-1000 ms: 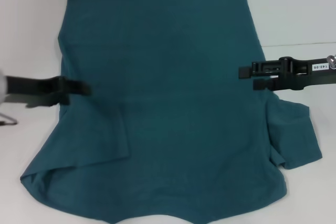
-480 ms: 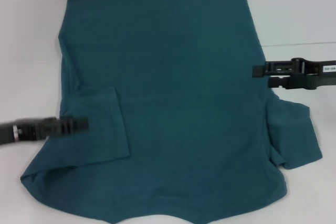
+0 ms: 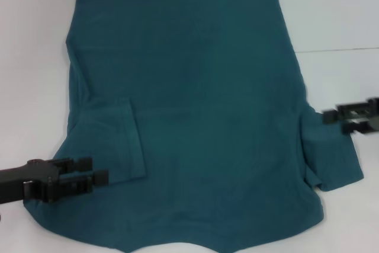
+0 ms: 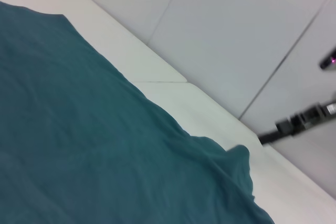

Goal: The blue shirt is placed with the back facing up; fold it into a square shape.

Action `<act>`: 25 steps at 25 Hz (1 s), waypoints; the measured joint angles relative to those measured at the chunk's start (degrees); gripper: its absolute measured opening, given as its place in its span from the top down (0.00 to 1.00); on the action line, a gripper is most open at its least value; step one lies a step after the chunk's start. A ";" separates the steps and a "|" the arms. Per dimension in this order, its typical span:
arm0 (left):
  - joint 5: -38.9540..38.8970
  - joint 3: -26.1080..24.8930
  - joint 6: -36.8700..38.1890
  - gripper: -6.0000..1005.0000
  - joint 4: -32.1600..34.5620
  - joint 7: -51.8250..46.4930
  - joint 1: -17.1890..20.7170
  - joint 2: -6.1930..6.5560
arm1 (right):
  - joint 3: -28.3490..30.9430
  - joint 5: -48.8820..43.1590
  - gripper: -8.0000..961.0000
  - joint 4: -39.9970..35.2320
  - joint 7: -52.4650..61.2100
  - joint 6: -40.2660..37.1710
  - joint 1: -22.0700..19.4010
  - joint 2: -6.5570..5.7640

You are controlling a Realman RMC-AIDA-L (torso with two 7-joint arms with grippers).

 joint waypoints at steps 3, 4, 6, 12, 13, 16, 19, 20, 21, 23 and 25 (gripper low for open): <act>-0.41 -0.33 -0.49 0.28 0.09 -1.69 -0.26 0.08 | 2.14 -5.22 0.08 -1.80 2.46 -1.07 -1.47 -0.49; -0.59 -0.37 -0.61 0.28 0.10 -1.90 -0.31 0.09 | 2.80 -6.98 0.08 -2.18 3.09 -1.36 -1.65 -0.60; -0.83 -0.39 -0.75 0.28 0.11 -2.31 -0.48 0.09 | 4.66 -10.22 0.08 -2.55 3.96 -1.92 -1.88 -0.77; -0.93 -0.41 -0.79 0.28 -0.21 -3.08 -0.96 -0.03 | 7.97 -12.02 0.08 -2.33 3.42 0.49 -2.31 -0.70; -0.93 -0.42 -0.79 0.28 -0.23 -3.08 -0.96 -0.08 | 7.94 -12.01 0.08 -1.94 3.10 1.90 -2.32 -0.47; -1.23 -0.43 -0.77 0.28 -0.25 -3.08 -0.96 -0.26 | 7.95 -11.70 0.08 -0.67 1.85 5.35 -1.87 0.59; -1.54 -0.41 -0.74 0.28 -0.28 -3.08 -0.95 -0.35 | 7.48 -11.64 0.08 1.08 1.10 8.13 -0.70 1.44; -1.57 -0.40 -0.74 0.28 -0.29 -3.08 -0.95 -0.36 | 7.14 -11.68 0.08 1.71 1.01 8.88 -0.26 1.58; -1.59 -0.40 -0.74 0.28 -0.29 -3.08 -0.94 -0.36 | 6.83 -11.72 0.08 2.51 0.84 9.79 0.12 1.65; -1.61 -0.41 -1.07 0.28 -0.30 -3.08 -0.91 -0.36 | 6.49 -11.73 0.08 3.84 0.63 11.38 0.80 1.67; -1.63 -0.41 -1.44 0.28 -0.31 -3.09 -0.86 -0.36 | 6.40 -11.68 0.08 5.04 0.58 12.40 1.41 1.68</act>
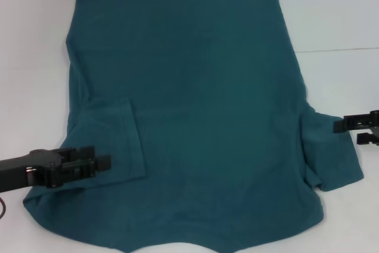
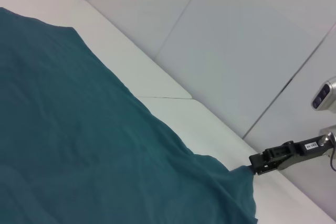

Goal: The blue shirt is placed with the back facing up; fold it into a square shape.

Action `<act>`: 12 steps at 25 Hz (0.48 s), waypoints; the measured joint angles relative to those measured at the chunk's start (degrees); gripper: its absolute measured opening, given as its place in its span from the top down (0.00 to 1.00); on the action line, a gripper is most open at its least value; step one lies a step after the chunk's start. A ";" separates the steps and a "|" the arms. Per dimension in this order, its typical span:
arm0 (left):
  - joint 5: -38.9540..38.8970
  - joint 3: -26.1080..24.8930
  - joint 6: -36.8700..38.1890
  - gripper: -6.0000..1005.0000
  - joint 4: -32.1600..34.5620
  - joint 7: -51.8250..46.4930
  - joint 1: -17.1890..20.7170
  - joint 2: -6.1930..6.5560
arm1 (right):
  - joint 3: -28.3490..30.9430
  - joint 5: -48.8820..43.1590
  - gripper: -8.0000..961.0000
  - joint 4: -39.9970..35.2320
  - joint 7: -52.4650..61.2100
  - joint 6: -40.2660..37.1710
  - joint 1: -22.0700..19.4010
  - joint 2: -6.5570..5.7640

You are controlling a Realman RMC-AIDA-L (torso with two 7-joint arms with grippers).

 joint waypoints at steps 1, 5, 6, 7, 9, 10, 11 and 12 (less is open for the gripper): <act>0.00 0.00 -0.17 0.28 0.00 -0.02 0.05 0.00 | -0.01 0.00 0.08 0.47 0.03 0.30 0.28 0.00; -0.01 0.00 -0.58 0.28 0.00 -0.02 0.11 0.00 | -0.10 -0.05 0.08 1.81 0.81 0.53 1.27 0.03; -0.01 0.00 -0.77 0.28 0.00 -0.02 0.11 0.00 | -0.10 -0.05 0.08 1.81 0.81 0.53 1.27 0.03; -0.01 0.00 -0.99 0.28 0.00 -0.02 0.12 0.00 | -0.10 -0.04 0.08 1.97 1.09 0.47 1.44 0.04; -0.01 0.00 -1.37 0.28 -0.05 -0.02 0.11 -0.03 | -0.10 -0.07 0.09 2.19 1.41 0.25 1.69 0.07; -0.01 0.00 -1.48 0.28 -0.12 -0.02 0.08 -0.04 | -0.10 -0.10 0.09 2.31 1.50 0.19 1.77 0.09; -0.01 0.00 -1.62 0.28 -0.20 -0.02 0.04 -0.04 | -0.11 -0.12 0.09 2.52 1.60 0.14 1.89 0.11; -0.01 0.00 -1.74 0.28 -0.30 -0.02 0.01 -0.05 | -0.10 -0.15 0.09 2.71 1.70 0.11 1.97 0.12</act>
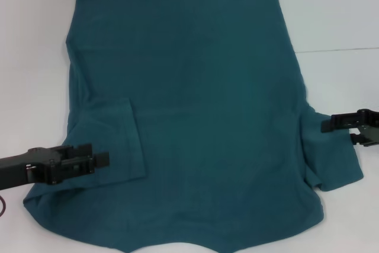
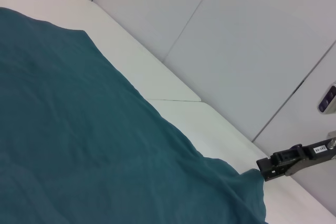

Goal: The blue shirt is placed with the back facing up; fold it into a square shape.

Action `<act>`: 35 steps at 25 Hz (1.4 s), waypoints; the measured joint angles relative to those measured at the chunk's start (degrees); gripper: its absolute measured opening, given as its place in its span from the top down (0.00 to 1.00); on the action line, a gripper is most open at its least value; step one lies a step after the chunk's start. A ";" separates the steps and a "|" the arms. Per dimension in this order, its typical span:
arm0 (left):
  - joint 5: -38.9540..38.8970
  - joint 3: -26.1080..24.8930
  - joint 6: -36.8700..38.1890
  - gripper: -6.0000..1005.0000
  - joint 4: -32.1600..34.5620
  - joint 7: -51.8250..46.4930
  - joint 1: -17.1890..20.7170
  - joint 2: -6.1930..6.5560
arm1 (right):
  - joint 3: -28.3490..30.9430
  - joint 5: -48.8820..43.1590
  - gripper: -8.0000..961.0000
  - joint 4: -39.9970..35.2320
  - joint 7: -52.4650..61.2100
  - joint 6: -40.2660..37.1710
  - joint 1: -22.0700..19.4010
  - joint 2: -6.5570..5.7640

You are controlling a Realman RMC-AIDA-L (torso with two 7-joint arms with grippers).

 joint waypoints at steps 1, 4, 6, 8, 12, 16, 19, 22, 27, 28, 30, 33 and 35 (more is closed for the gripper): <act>0.00 0.00 -0.02 0.28 -0.03 0.00 -0.03 -0.01 | 0.00 0.00 0.10 0.07 0.05 -0.01 0.06 0.01; 0.00 0.00 -0.07 0.28 -0.04 0.02 -0.09 -0.03 | -0.24 -0.01 0.10 0.16 0.20 0.04 0.18 0.02; 0.00 0.00 -0.07 0.28 -0.05 0.04 -0.10 -0.03 | -1.05 -0.12 0.11 0.20 1.14 0.29 0.23 0.02; 0.00 0.00 -0.07 0.28 -0.05 0.04 -0.11 -0.03 | -2.17 -0.15 0.12 0.18 2.47 0.74 0.22 0.02; 0.00 0.00 -0.07 0.28 -0.04 0.02 -0.13 -0.04 | -2.63 0.00 0.13 -0.30 2.62 0.99 0.16 0.11; 0.00 0.00 -0.06 0.28 -0.05 0.01 -0.14 -0.04 | -2.93 -0.11 0.24 -0.26 2.59 0.99 0.36 0.14; 0.00 0.00 -0.05 0.28 -0.04 0.01 -0.11 -0.04 | -2.96 -0.13 0.36 -0.26 2.64 0.99 0.39 0.14; 0.00 0.00 -0.05 0.28 -0.04 0.01 -0.02 -0.04 | -3.04 -0.20 0.51 -0.23 2.72 0.98 0.40 0.13; 0.00 0.00 -0.05 0.28 -0.05 0.00 0.08 -0.04 | -3.71 -0.25 0.67 -0.09 2.84 0.98 0.40 0.11; 0.00 0.00 -0.05 0.28 -0.04 0.01 0.09 -0.04 | -4.04 -0.25 0.69 -0.19 2.94 0.98 0.38 0.10; 0.02 0.01 -0.05 0.28 -0.05 0.00 0.10 -0.04 | -4.45 -0.25 0.73 -0.42 3.12 0.96 0.29 -0.15; 0.11 0.00 -0.01 0.28 -0.05 -0.19 0.16 -0.03 | -4.57 -0.25 0.78 -0.62 3.45 0.63 0.18 -1.10; 0.16 0.00 0.20 0.28 -0.02 -0.82 0.21 0.02 | -4.83 -0.40 0.82 -1.02 4.01 0.38 0.23 -1.96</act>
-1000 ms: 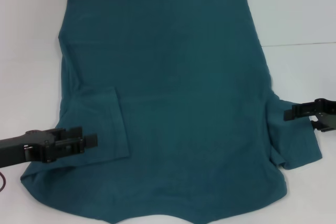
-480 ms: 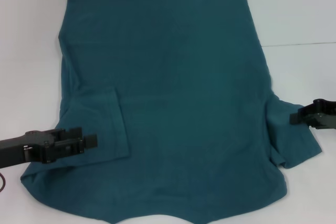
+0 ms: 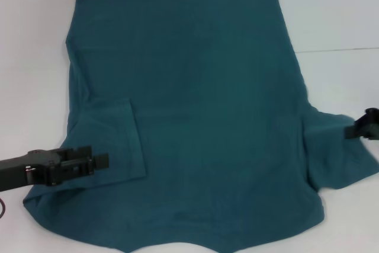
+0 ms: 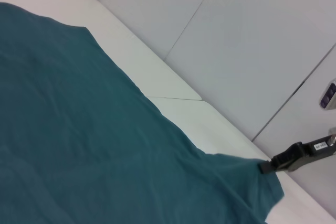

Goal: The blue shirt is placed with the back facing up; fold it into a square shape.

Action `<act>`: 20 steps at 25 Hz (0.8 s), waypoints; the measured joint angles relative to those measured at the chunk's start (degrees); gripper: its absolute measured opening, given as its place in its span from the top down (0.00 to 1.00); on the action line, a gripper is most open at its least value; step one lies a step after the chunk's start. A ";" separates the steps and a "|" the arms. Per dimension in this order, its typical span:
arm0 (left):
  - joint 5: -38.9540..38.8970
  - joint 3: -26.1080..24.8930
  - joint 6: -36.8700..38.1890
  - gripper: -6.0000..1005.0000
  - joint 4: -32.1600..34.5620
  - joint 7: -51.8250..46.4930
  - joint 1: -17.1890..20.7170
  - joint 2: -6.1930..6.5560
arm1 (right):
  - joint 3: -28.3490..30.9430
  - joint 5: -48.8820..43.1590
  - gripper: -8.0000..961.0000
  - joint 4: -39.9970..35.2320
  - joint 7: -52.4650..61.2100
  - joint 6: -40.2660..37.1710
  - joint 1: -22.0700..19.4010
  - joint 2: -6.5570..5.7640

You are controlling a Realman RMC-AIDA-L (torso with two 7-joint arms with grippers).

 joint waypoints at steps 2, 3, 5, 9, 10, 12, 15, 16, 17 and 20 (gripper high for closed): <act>0.06 0.00 0.29 0.28 0.13 -0.85 0.00 0.09 | -0.71 -1.14 0.88 -1.16 1.00 -0.39 0.44 -0.70; 0.13 0.01 0.43 0.28 0.23 -1.23 0.00 0.14 | -0.95 -2.17 0.92 -1.91 1.60 -0.61 0.76 -0.85; 0.26 0.05 0.52 0.28 0.27 -1.78 -0.09 0.19 | -1.18 -5.00 0.98 -3.69 2.62 -1.16 1.71 -0.90; 0.29 0.05 0.56 0.28 0.35 -2.12 -0.07 0.20 | -0.97 -8.59 0.98 -5.03 3.00 -1.93 3.51 -0.71; 0.29 0.03 0.56 0.28 0.37 -2.12 -0.03 0.20 | -0.88 -8.88 0.98 -5.31 3.21 -1.96 3.69 -0.66; 0.27 0.01 0.56 0.28 0.41 -2.16 0.09 0.17 | -0.77 -9.07 0.98 -6.14 3.86 -1.96 3.83 -0.62; 0.28 0.00 0.56 0.28 0.42 -2.23 0.18 0.19 | -0.56 -8.92 0.98 -7.53 4.91 -2.00 3.76 -0.59; 0.29 0.00 0.56 0.28 0.42 -2.26 0.18 0.21 | -0.38 -8.78 0.98 -7.98 5.27 -2.12 3.69 -0.59; 0.29 0.00 0.55 0.28 0.42 -2.26 0.18 0.21 | -0.05 -8.63 0.98 -8.45 5.57 -2.27 3.63 -0.62; 0.21 0.00 0.54 0.28 0.42 -2.27 0.16 0.21 | 1.10 -8.40 0.98 -9.08 5.83 -2.78 3.79 -0.63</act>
